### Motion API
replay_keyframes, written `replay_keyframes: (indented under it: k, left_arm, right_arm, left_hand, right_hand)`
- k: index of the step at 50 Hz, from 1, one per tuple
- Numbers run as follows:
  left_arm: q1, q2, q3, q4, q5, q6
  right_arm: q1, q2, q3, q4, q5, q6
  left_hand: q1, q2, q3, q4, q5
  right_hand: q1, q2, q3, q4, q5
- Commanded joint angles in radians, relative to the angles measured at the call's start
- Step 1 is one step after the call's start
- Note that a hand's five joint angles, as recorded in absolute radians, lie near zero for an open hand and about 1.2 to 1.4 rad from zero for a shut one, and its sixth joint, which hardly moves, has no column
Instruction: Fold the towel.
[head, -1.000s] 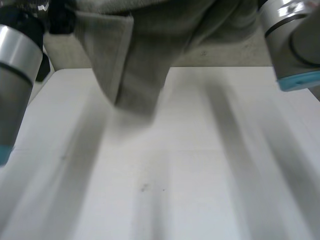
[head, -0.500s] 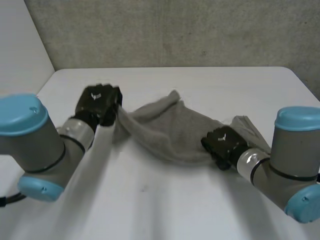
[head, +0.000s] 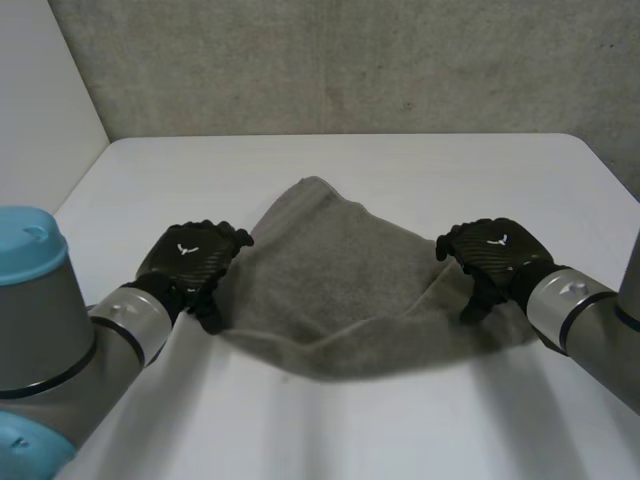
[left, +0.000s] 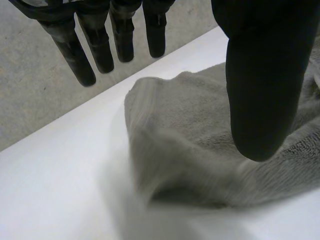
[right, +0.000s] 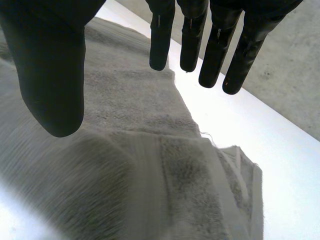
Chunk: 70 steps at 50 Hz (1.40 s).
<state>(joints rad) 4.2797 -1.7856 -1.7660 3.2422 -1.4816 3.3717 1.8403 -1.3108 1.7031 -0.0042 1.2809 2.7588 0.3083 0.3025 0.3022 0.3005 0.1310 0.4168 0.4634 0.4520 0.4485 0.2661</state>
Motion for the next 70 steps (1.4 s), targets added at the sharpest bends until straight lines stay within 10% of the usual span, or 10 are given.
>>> replay_keyframes:
  k: [1,19,31,70]
  left_arm:
    - [0.000,0.109,-0.012,-0.082,-0.006,-0.043]
    - [0.025,0.094,-0.108,-0.064,-0.055,-0.083]
    - [0.118,0.026,-0.132,-0.021,-0.045,-0.077]
    - [0.127,0.025,-0.164,-0.004,0.007,-0.080]
  right_arm:
    - [-0.053,-0.011,0.049,-0.010,-0.034,-0.002]
    - [-0.078,-0.028,0.009,0.127,-0.049,-0.013]
    - [-0.079,0.071,-0.108,0.317,-0.210,-0.068]
    - [-0.061,0.602,-0.754,0.377,-0.051,-0.300]
  left_hand:
    - [-0.104,-0.098,-0.097,-0.096,-0.101]
    - [-0.042,-0.036,-0.036,-0.034,-0.039]
    - [-0.042,-0.036,-0.036,-0.034,-0.039]
    - [-0.065,-0.060,-0.059,-0.058,-0.063]
  right_hand:
    - [0.056,0.009,0.021,0.024,0.032]
    - [0.062,0.015,0.026,0.030,0.038]
    - [0.091,0.044,0.056,0.059,0.067]
    - [0.273,0.226,0.238,0.241,0.249]
